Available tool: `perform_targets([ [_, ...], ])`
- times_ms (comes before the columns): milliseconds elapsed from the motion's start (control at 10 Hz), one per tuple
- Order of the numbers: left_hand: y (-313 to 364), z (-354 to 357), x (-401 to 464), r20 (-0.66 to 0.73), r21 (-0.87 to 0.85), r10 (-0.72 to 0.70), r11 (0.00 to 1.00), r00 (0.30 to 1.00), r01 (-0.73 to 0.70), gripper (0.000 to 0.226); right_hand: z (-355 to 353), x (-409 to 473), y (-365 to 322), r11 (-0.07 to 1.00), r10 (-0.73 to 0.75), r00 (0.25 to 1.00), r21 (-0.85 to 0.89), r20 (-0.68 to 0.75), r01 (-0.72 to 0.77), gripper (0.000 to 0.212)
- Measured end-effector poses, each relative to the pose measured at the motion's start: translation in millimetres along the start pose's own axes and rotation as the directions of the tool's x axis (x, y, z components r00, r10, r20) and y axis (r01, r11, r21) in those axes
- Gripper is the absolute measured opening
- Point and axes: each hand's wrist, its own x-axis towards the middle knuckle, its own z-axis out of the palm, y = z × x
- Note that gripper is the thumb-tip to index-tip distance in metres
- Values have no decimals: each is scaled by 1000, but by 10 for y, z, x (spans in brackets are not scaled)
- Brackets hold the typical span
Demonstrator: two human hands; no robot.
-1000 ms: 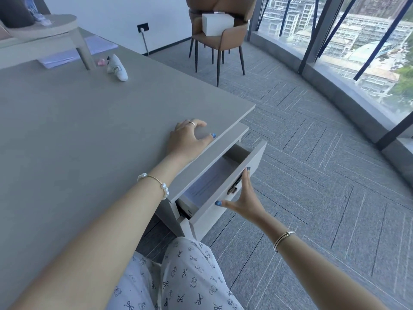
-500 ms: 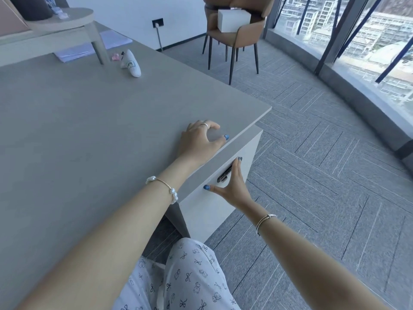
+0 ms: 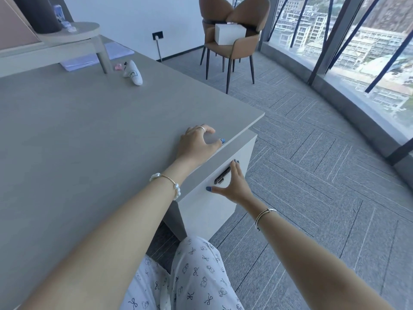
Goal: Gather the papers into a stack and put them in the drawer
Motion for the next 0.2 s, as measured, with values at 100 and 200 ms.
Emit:
perform_targets([
  [100, 24, -43, -49, 15, 28, 11, 1000, 1000, -11, 38, -134, -93, 15, 999, 16, 1000, -33, 1, -16, 109],
  [200, 40, -78, -83, 23, 30, -2, 1000, 1000, 1, 37, -262, -178, -41, 1000, 22, 999, -12, -25, -23, 95],
])
